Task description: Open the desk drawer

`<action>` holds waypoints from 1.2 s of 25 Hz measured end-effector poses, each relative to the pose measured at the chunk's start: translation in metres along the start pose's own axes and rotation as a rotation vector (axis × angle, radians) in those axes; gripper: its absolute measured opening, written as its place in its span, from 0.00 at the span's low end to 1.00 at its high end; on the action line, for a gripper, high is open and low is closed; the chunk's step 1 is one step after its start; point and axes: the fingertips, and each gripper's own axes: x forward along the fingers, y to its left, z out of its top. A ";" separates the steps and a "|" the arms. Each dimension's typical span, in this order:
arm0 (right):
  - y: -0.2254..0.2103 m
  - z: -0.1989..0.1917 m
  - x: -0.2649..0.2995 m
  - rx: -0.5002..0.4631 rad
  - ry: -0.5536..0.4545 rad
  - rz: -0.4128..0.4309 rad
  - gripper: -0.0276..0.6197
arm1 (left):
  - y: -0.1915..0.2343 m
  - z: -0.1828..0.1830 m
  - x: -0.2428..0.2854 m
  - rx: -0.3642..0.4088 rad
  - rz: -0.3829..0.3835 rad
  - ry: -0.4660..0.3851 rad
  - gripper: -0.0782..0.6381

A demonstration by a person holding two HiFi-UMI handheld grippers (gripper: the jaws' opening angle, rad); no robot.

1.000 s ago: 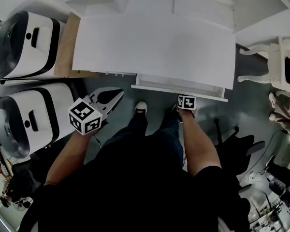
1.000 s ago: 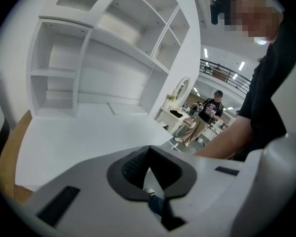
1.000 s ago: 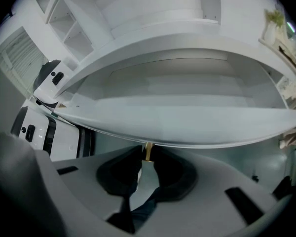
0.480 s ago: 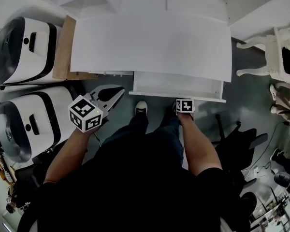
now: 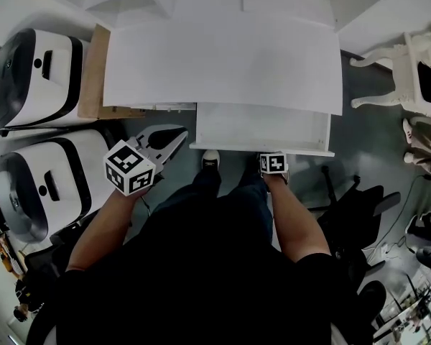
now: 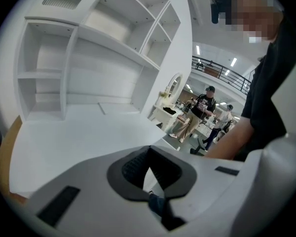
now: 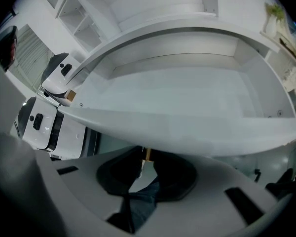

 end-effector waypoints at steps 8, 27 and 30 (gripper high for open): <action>0.006 -0.023 -0.002 -0.004 0.007 0.002 0.16 | -0.009 -0.001 0.008 0.015 -0.025 0.004 0.12; 0.018 -0.076 -0.009 -0.003 0.045 0.019 0.16 | -0.030 -0.002 0.019 0.036 -0.055 0.018 0.12; 0.018 -0.075 -0.008 0.010 0.035 0.020 0.16 | -0.032 -0.003 0.021 0.043 -0.058 0.020 0.12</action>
